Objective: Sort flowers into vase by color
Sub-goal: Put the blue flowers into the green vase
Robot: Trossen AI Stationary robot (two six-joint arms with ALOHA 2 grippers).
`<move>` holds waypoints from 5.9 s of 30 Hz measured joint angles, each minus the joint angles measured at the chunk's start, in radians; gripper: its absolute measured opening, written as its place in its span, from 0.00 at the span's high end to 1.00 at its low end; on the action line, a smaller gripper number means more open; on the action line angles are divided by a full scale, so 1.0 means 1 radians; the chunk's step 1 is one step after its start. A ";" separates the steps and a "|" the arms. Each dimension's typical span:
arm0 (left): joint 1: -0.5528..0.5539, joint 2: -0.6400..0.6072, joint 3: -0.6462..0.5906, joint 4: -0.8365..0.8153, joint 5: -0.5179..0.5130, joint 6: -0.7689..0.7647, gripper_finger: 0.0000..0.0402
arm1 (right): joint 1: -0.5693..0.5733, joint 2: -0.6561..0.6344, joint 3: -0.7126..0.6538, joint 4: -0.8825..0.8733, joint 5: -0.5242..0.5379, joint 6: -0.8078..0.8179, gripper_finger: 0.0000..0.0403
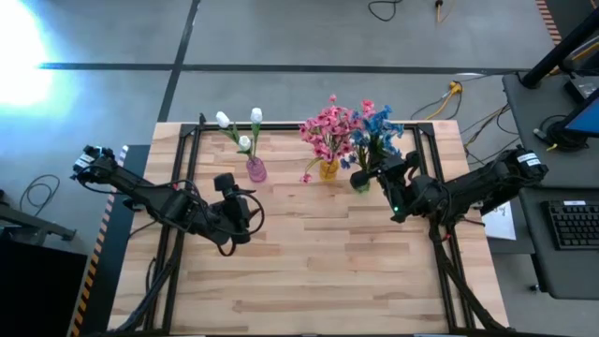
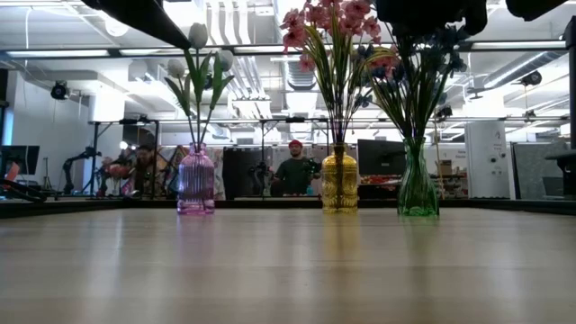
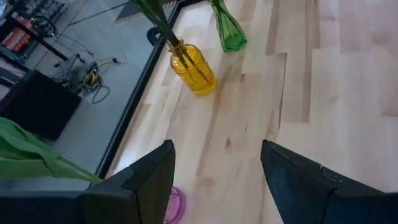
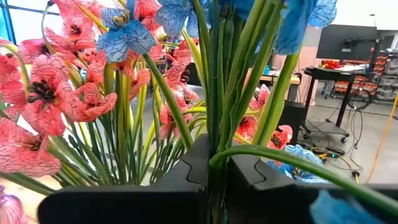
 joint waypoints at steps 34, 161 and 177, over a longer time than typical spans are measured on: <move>0.000 0.000 0.000 -0.025 -0.003 -0.112 0.45 | -0.074 -0.005 -0.063 0.004 -0.115 0.029 0.96; 0.000 0.001 0.001 -0.036 0.000 -0.138 0.45 | 0.053 -0.005 -0.045 -0.298 -0.025 0.234 0.48; 0.000 0.001 0.001 -0.037 0.000 -0.156 0.45 | 0.074 -0.007 0.045 -0.299 0.023 0.084 0.73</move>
